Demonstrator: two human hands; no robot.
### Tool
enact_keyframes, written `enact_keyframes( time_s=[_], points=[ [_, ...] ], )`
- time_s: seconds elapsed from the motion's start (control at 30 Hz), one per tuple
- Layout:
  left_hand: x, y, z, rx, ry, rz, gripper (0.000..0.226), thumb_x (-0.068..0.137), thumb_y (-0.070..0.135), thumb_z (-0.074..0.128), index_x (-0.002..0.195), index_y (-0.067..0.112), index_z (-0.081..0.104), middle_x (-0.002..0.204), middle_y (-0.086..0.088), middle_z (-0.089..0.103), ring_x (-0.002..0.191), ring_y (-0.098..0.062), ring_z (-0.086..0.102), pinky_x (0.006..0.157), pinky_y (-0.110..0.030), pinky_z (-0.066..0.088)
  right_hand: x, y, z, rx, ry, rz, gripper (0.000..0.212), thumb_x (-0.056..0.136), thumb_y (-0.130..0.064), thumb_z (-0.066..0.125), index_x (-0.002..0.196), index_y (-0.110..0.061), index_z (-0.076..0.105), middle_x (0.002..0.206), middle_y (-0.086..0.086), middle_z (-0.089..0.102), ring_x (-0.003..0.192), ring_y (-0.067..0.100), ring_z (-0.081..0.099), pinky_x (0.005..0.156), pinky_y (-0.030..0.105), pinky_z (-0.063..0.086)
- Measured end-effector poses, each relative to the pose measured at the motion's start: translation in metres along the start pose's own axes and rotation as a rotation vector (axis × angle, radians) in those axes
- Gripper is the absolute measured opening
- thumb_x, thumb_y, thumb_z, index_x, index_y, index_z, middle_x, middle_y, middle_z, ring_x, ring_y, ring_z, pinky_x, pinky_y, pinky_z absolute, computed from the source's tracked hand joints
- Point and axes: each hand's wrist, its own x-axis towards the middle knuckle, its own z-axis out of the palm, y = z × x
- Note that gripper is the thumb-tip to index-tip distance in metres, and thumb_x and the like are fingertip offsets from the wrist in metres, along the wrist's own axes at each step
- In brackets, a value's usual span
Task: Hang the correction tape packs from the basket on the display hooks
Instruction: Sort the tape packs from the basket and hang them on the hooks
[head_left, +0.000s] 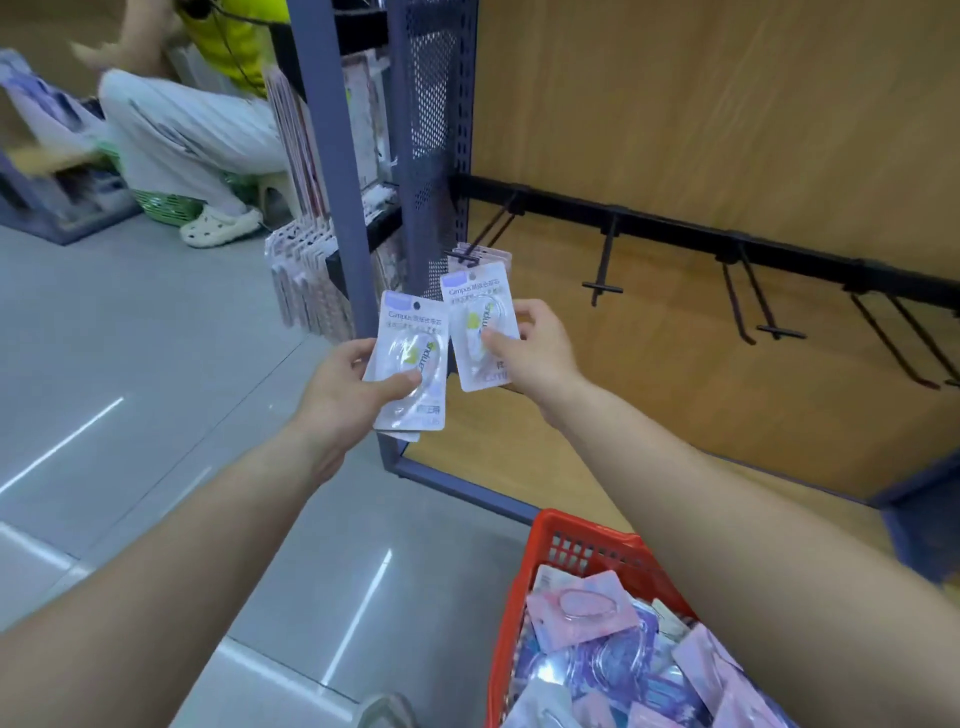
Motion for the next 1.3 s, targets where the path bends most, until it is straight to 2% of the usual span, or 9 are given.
enact_keyframes(
  time_s=[0.3, 0.57, 0.7, 0.77, 0.83, 0.93, 1.07, 1.2, 1.3],
  points=[
    [0.021, -0.006, -0.014, -0.068, 0.079, 0.018, 0.049, 0.085, 0.009, 0.081, 0.130, 0.015, 0.060, 0.116, -0.004, 0.075, 0.094, -0.026, 0.077, 0.081, -0.046, 0.062, 0.028, 0.006, 0.013, 0.034, 0.066, -0.012, 0.026, 0.098, -0.021, 0.067, 0.118, -0.029, 0.053, 0.110, -0.005, 0.069, 0.094, 0.012, 0.069, 0.062, 0.021, 0.048],
    [0.023, -0.012, -0.006, -0.048, 0.071, 0.020, 0.054, 0.083, 0.009, 0.083, 0.131, 0.013, 0.059, 0.118, -0.006, 0.074, 0.099, -0.028, 0.075, 0.085, -0.056, 0.061, 0.043, 0.011, 0.018, -0.071, 0.150, -0.021, 0.030, 0.094, -0.027, 0.070, 0.120, -0.027, 0.055, 0.106, -0.006, 0.068, 0.096, 0.019, 0.069, 0.068, 0.030, 0.052],
    [0.024, -0.010, -0.004, -0.059, 0.081, 0.026, 0.057, 0.083, 0.010, 0.084, 0.133, 0.013, 0.056, 0.119, -0.006, 0.073, 0.100, -0.027, 0.075, 0.077, -0.047, 0.063, 0.037, 0.017, 0.020, -0.398, 0.293, 0.022, 0.057, 0.092, -0.043, 0.070, 0.138, -0.019, 0.048, 0.133, 0.002, 0.056, 0.119, 0.023, 0.057, 0.095, 0.039, 0.050],
    [0.025, -0.008, -0.002, -0.077, 0.080, 0.027, 0.060, 0.082, 0.011, 0.084, 0.134, 0.013, 0.055, 0.120, -0.007, 0.072, 0.099, -0.028, 0.075, 0.071, -0.046, 0.064, 0.018, 0.021, 0.021, -0.243, 0.196, -0.017, 0.040, 0.096, -0.041, 0.066, 0.128, -0.019, 0.055, 0.123, 0.000, 0.062, 0.111, 0.018, 0.060, 0.085, 0.031, 0.049],
    [0.024, -0.007, 0.001, -0.086, 0.073, 0.038, 0.060, 0.081, 0.011, 0.085, 0.133, 0.013, 0.054, 0.120, -0.008, 0.072, 0.098, -0.029, 0.075, 0.066, -0.049, 0.064, 0.000, 0.021, 0.027, 0.009, -0.060, 0.035, 0.024, 0.100, -0.036, 0.062, 0.115, -0.017, 0.064, 0.110, 0.004, 0.071, 0.095, 0.017, 0.067, 0.076, 0.028, 0.051],
    [0.021, -0.004, 0.008, -0.059, 0.063, 0.055, 0.058, 0.079, 0.011, 0.086, 0.129, 0.014, 0.057, 0.114, -0.006, 0.073, 0.094, -0.027, 0.076, 0.064, -0.049, 0.064, -0.008, 0.016, 0.032, 0.153, -0.264, 0.064, 0.022, 0.099, -0.029, 0.066, 0.110, -0.010, 0.066, 0.094, 0.008, 0.074, 0.082, 0.022, 0.071, 0.066, 0.031, 0.058],
    [0.023, -0.003, 0.009, -0.093, 0.065, 0.054, 0.046, 0.082, 0.011, 0.083, 0.121, 0.015, 0.060, 0.110, -0.004, 0.074, 0.087, -0.023, 0.077, 0.063, -0.045, 0.063, -0.001, 0.010, 0.030, 0.178, -0.251, 0.059, 0.017, 0.094, -0.022, 0.073, 0.101, -0.008, 0.066, 0.077, 0.002, 0.069, 0.078, 0.021, 0.071, 0.060, 0.030, 0.058],
    [0.033, -0.010, 0.005, -0.001, 0.181, 0.081, 0.031, 0.094, 0.018, 0.073, 0.124, 0.017, 0.063, 0.112, -0.001, 0.074, 0.100, -0.023, 0.073, 0.083, -0.041, 0.060, 0.009, 0.014, 0.023, 0.189, -0.123, 0.071, 0.020, 0.095, -0.023, 0.072, 0.105, -0.009, 0.063, 0.090, 0.003, 0.075, 0.085, 0.024, 0.076, 0.072, 0.042, 0.064],
    [0.037, -0.013, -0.001, 0.035, 0.239, 0.088, 0.028, 0.095, 0.019, 0.072, 0.121, 0.019, 0.065, 0.112, -0.001, 0.074, 0.100, -0.023, 0.072, 0.087, -0.042, 0.059, 0.020, 0.017, 0.015, 0.136, 0.000, 0.021, 0.017, 0.093, -0.022, 0.074, 0.099, -0.014, 0.060, 0.096, 0.005, 0.077, 0.085, 0.020, 0.076, 0.075, 0.043, 0.063]
  ],
)
